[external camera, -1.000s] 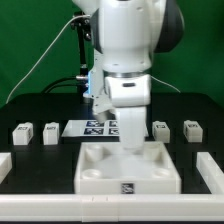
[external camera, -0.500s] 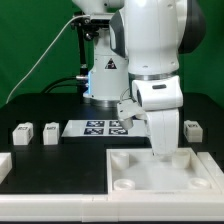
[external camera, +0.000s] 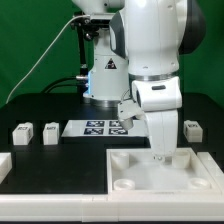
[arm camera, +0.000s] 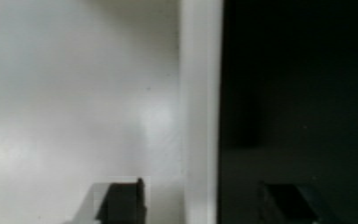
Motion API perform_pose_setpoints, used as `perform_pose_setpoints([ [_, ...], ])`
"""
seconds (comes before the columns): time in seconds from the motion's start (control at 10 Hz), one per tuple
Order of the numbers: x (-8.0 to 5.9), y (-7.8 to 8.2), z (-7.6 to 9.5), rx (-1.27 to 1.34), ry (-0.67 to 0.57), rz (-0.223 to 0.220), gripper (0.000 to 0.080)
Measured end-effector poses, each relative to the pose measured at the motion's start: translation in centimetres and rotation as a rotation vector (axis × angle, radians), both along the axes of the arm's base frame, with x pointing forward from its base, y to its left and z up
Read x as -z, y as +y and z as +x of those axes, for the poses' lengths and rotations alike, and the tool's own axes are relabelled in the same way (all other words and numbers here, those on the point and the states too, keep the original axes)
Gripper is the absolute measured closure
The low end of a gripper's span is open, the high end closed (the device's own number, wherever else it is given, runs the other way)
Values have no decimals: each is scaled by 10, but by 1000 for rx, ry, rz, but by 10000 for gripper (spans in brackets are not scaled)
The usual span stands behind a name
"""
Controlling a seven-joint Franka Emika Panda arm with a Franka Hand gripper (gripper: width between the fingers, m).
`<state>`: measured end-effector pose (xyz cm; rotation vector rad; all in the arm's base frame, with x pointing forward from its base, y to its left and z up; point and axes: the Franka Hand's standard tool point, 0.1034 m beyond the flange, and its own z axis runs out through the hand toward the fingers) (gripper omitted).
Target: Assemble one leg
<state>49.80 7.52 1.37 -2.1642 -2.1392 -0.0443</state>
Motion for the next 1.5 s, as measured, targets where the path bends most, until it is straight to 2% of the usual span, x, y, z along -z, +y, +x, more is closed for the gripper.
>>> perform_pose_setpoints([
  [0.1, 0, 0, 0, 3, 0, 0, 208],
  [0.2, 0, 0, 0, 4, 0, 0, 208],
  [0.3, 0, 0, 0, 5, 0, 0, 162],
  [0.5, -4, 1, 2, 12, -6, -1, 152],
  [1.0, -70, 8, 0, 105, -54, -48, 151],
  [1.3, -65, 7, -3, 156, -44, -48, 151],
  [1.5, -64, 6, -4, 349, -27, -50, 151],
])
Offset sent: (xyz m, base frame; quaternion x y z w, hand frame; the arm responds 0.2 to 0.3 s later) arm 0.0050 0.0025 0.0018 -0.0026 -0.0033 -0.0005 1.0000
